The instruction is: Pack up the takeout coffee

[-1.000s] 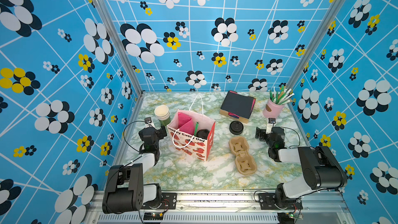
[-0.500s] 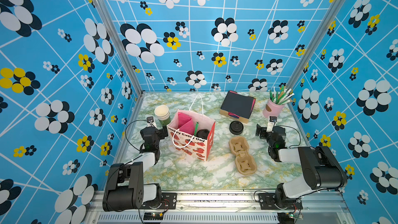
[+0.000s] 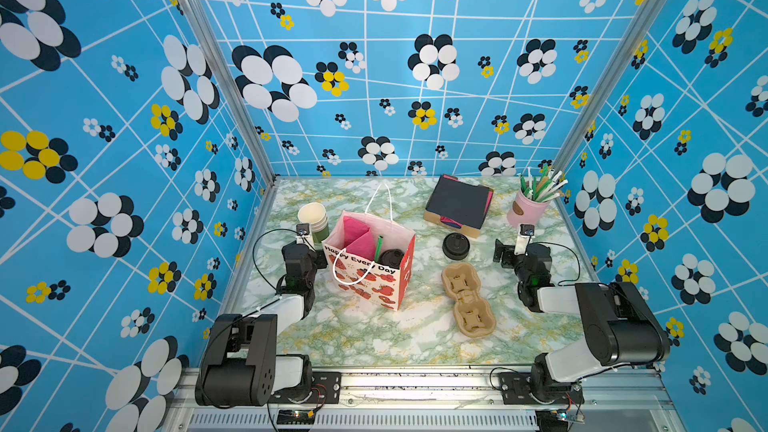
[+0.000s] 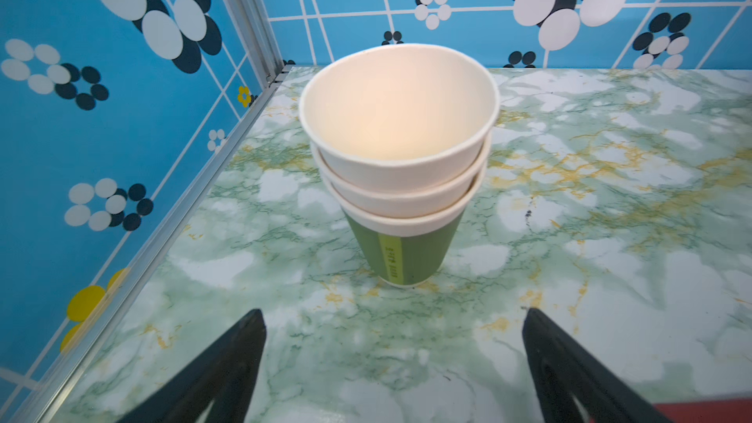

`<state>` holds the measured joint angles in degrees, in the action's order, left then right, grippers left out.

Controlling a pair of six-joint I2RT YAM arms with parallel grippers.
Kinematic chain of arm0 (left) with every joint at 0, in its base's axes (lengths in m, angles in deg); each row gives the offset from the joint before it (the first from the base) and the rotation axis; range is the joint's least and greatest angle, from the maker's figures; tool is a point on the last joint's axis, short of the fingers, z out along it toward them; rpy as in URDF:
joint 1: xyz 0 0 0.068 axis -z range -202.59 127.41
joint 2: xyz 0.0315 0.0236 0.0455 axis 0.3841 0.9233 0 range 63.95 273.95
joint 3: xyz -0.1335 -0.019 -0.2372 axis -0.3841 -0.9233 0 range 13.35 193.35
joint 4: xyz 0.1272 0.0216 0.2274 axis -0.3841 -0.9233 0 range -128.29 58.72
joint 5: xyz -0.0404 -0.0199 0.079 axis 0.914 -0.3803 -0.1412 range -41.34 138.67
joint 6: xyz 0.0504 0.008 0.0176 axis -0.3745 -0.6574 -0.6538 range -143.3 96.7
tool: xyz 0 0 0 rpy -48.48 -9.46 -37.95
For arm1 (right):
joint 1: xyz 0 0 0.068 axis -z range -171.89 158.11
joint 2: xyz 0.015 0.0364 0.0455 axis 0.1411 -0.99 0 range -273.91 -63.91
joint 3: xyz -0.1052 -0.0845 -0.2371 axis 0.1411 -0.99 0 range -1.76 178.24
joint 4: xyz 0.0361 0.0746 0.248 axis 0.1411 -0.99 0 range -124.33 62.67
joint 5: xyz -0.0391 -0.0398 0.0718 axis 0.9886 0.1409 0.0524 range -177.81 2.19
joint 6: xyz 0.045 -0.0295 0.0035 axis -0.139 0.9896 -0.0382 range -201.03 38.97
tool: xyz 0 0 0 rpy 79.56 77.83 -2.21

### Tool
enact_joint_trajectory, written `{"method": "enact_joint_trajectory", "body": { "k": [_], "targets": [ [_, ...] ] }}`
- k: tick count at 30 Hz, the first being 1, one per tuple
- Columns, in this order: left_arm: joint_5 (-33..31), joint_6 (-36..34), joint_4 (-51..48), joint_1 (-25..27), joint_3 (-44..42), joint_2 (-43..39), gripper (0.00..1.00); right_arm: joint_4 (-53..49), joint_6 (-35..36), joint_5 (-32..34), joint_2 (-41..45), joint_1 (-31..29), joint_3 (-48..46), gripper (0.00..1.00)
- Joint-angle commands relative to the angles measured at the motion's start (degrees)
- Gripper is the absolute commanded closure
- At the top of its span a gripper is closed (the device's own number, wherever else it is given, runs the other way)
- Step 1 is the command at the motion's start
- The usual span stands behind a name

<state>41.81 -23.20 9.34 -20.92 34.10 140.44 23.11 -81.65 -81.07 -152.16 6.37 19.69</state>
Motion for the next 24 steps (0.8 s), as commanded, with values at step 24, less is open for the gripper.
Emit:
{"method": "enact_joint_trajectory", "body": {
  "k": [24],
  "targets": [
    [5.0, -1.4, 14.3, 0.9, 0.1, 12.4, 0.01, 1.7, 0.1, -0.7, -0.2, 0.3, 0.3, 0.01]
  ]
}}
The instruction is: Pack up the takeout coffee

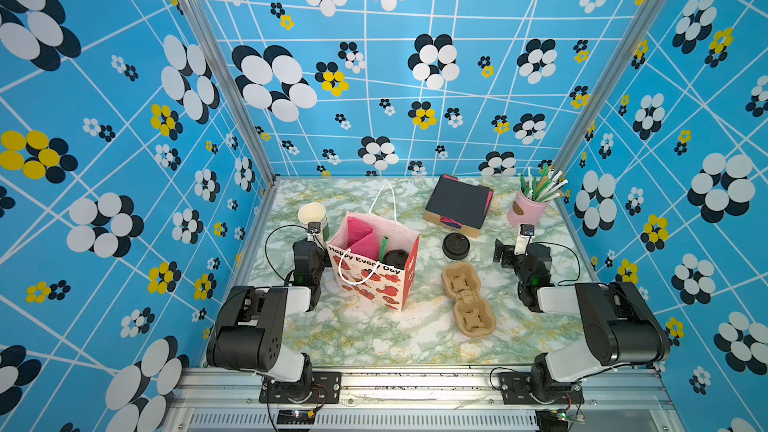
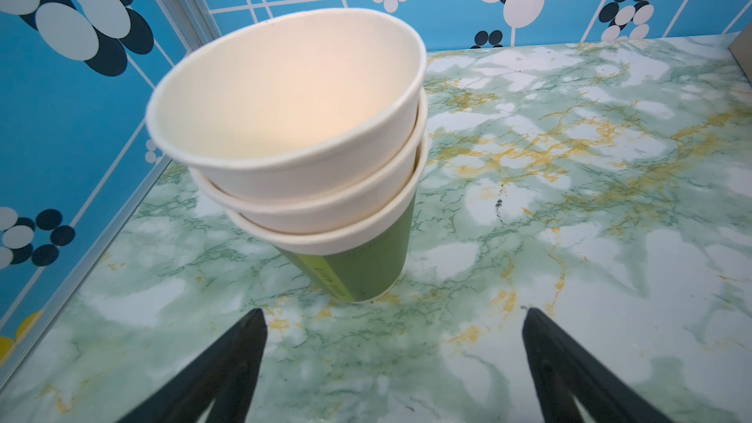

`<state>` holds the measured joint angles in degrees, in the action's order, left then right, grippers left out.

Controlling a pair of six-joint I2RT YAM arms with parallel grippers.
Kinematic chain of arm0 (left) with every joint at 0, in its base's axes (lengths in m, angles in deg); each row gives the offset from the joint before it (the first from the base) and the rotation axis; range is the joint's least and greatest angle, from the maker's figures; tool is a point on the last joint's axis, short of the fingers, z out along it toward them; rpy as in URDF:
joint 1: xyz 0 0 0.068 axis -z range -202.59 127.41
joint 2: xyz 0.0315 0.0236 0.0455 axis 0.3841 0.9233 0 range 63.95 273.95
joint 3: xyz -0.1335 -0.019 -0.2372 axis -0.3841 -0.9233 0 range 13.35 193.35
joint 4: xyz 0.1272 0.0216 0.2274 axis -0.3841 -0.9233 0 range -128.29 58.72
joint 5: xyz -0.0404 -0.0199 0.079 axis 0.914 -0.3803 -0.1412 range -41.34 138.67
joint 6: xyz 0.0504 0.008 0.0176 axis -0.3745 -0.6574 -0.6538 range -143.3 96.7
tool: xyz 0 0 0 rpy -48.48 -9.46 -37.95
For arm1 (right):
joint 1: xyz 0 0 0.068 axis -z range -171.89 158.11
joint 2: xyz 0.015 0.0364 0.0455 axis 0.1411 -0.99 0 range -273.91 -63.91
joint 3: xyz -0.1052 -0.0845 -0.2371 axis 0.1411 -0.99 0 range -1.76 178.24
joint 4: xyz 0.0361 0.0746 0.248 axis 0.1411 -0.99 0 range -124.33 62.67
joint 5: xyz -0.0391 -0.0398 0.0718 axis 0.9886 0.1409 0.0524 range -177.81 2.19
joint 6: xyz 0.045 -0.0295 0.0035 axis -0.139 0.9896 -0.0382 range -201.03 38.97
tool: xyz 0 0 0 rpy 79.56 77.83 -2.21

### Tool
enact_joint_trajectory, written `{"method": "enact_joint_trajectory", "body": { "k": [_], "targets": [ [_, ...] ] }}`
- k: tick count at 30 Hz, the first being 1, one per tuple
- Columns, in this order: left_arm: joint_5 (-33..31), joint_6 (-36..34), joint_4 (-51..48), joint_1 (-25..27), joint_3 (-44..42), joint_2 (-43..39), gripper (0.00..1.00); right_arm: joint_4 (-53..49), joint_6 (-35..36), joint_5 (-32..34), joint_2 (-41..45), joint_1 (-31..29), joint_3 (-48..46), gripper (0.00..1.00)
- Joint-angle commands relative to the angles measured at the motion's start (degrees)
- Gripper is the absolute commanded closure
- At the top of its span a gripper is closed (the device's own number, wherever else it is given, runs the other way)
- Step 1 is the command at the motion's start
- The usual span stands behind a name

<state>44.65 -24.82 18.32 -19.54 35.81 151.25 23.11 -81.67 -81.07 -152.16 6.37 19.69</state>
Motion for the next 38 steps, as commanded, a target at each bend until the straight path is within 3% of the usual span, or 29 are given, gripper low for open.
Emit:
{"method": "enact_joint_trajectory", "body": {
  "k": [1, 12, 17, 38],
  "targets": [
    [2.4, 0.4, 3.1, -0.5, -1.1, 0.9, 0.01, 1.7, 0.1, -0.7, -0.2, 0.3, 0.3, 0.01],
    [1.9, 1.5, 2.5, -1.2, -0.5, 1.2, 0.01, 1.8, 0.2, -0.5, -0.3, 0.3, 0.3, 0.01],
    [1.9, 1.5, 2.6, -1.2, -0.5, 1.2, 0.01, 0.4, -1.3, 3.7, -0.1, 0.3, 0.9, 0.01],
    [3.1, 1.5, 2.3, -1.5, -0.4, 1.2, 0.01, 0.4, -1.4, 3.8, -0.1, 0.3, 0.9, 0.01]
  ]
}}
